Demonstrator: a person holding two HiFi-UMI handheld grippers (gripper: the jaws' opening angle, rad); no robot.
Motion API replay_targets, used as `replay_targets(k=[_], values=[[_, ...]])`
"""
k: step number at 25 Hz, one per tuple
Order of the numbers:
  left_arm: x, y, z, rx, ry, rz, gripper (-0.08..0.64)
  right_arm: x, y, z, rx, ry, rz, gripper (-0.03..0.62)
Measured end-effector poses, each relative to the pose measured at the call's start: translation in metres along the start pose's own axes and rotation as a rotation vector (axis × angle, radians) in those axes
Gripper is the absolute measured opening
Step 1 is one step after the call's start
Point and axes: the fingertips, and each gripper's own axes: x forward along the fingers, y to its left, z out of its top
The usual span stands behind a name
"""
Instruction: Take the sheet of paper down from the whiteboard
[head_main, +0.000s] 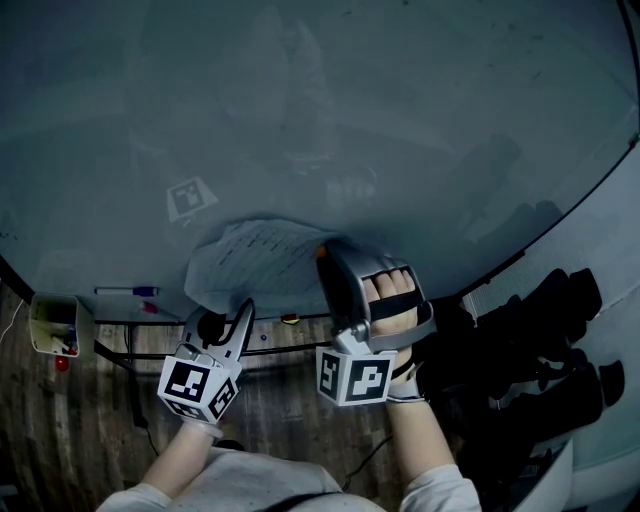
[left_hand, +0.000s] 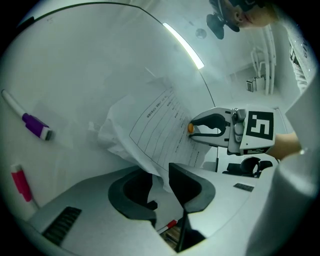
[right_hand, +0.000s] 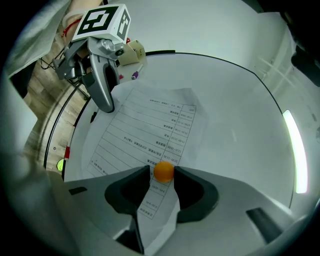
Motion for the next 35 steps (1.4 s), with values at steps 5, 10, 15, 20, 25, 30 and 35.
replay_targets(k=[5, 10, 15, 20, 25, 30, 35], values=[[-0.003, 0.002, 0.004, -0.018, -0.018, 0.014, 0.055, -0.001, -0.002, 0.0, 0.012, 0.002, 0.001, 0.135], [-0.003, 0.001, 0.005, -0.028, -0.033, -0.006, 0.02, 0.001, -0.001, -0.001, 0.014, 0.011, 0.004, 0.133], [-0.005, -0.002, 0.009, -0.045, -0.03, -0.016, 0.015, 0.0, -0.001, -0.002, 0.016, 0.018, 0.005, 0.133], [-0.007, -0.002, 0.009, -0.087, -0.036, -0.034, 0.015, 0.0, -0.003, -0.002, 0.031, 0.018, 0.003, 0.133], [-0.008, -0.002, 0.009, -0.104, -0.05, -0.037, 0.015, 0.0, -0.004, -0.004, 0.047, 0.015, -0.002, 0.133], [-0.009, -0.003, 0.006, -0.099, -0.044, -0.035, 0.015, 0.0, -0.004, -0.004, 0.057, 0.012, -0.004, 0.133], [-0.012, -0.003, 0.005, -0.082, -0.036, -0.03, 0.015, 0.0, -0.005, -0.002, 0.063, 0.013, -0.008, 0.133]])
